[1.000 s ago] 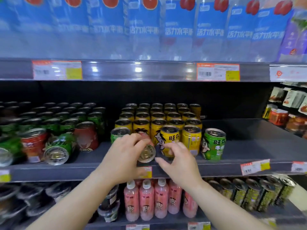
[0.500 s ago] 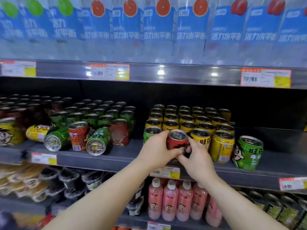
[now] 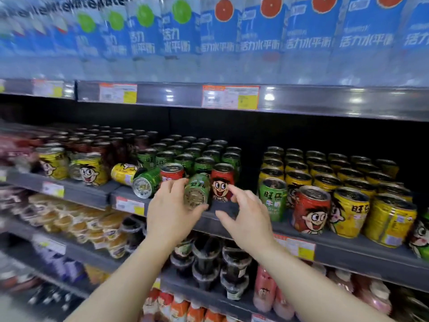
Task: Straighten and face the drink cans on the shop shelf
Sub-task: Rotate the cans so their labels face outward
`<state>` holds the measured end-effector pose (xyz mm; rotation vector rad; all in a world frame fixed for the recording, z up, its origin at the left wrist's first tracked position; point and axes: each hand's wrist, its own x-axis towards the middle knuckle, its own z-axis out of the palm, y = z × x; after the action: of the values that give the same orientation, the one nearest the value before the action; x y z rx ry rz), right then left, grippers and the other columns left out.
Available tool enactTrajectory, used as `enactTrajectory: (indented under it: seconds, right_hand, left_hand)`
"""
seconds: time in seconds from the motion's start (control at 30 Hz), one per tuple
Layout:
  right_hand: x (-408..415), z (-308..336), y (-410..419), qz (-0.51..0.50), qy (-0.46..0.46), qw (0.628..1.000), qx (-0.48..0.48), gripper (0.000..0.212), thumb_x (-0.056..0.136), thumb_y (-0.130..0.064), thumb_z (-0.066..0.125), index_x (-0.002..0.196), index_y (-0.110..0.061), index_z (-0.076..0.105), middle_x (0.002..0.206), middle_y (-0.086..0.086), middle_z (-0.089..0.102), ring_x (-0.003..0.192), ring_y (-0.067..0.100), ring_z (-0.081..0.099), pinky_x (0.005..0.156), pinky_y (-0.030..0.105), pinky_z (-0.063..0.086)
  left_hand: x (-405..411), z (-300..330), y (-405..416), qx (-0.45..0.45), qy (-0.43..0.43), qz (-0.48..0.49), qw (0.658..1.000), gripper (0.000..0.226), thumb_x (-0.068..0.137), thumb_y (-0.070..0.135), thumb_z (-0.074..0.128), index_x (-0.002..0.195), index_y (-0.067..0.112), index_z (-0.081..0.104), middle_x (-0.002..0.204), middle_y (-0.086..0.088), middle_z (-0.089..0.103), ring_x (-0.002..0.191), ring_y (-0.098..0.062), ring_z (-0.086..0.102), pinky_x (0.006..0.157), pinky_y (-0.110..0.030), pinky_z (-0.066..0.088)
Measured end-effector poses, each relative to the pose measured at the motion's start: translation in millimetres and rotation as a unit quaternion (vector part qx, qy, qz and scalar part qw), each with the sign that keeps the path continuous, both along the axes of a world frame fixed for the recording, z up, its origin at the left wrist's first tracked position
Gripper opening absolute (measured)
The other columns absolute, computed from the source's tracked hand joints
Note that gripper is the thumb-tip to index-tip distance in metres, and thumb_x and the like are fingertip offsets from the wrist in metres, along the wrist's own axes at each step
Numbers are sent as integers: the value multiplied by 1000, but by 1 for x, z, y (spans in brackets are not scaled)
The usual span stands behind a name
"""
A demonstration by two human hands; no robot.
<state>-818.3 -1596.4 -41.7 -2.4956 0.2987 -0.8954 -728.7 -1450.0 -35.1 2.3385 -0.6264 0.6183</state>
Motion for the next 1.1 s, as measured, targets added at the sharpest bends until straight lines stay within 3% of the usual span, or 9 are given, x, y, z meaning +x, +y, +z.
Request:
enactTrajectory:
  seconds: [0.13,0.37,0.57,0.63,0.7,0.8,0.9,1.0,1.1]
  right_hand:
    - [51,-10,28,-63,126,989,-48,63,75,-52,62,131,-33,39,118,-8,57,113,22,44,87,38,30]
    - [77,-7,48,-110,17,993,28,51,74,-41,67,122,-38,49,93,-18,56,99,11,43,82,29,26]
    - [90,-6,51,-167,-28,980,103,44,77,-54,63,117,-34,57,74,-8,55,81,13,52,81,39,43]
    - [90,-7,60,-186,-91,976,69,46,78,-48,66,119,-34,54,75,-11,51,81,6,49,80,31,34]
    - [92,-6,80,-153,-125,980,2,40,78,-43,69,114,-34,55,75,-15,48,79,2,46,78,25,26]
    - [108,-15,109,-88,-34,992,-84,39,81,-50,59,118,-38,55,83,-20,48,88,7,46,80,28,26]
    - [130,-33,126,-82,31,993,-79,44,80,-52,57,119,-33,59,95,-16,55,97,16,50,81,32,29]
    - [142,-38,143,-94,22,993,-64,50,77,-48,62,123,-30,58,100,-11,59,98,19,51,79,32,28]
    - [151,-31,151,-106,11,993,-42,59,80,-47,62,135,-30,48,101,-11,55,100,16,47,82,31,26]
  left_hand:
    - [36,-21,9,86,47,-30,995,71,73,61,65,129,22,44,111,-2,66,101,-27,64,79,-35,47]
    - [73,-23,22,-93,120,-174,973,38,72,54,71,98,29,60,78,11,66,72,-7,61,65,-32,50]
    - [87,-10,30,-149,132,-259,945,47,79,51,67,115,23,63,75,14,63,73,-5,59,70,-30,52]
    - [95,-3,45,-210,27,-221,952,39,78,44,71,108,21,63,82,17,58,80,-7,56,74,-28,50]
    - [111,-5,63,-224,-56,-114,966,50,72,43,76,111,16,59,96,9,57,97,-13,53,86,-30,44]
    - [133,-13,87,-56,40,10,998,82,66,67,67,131,20,47,117,-1,62,115,-24,54,97,-46,39]
    - [138,-23,89,50,61,40,996,78,63,76,56,121,24,52,97,1,70,102,-25,63,95,-44,34]
    - [137,-13,93,2,18,42,999,51,63,69,54,93,29,58,76,7,67,85,-20,64,89,-38,33]
    - [141,-5,101,-89,7,-10,996,40,64,67,59,86,33,60,69,16,58,72,-10,54,81,-33,31]
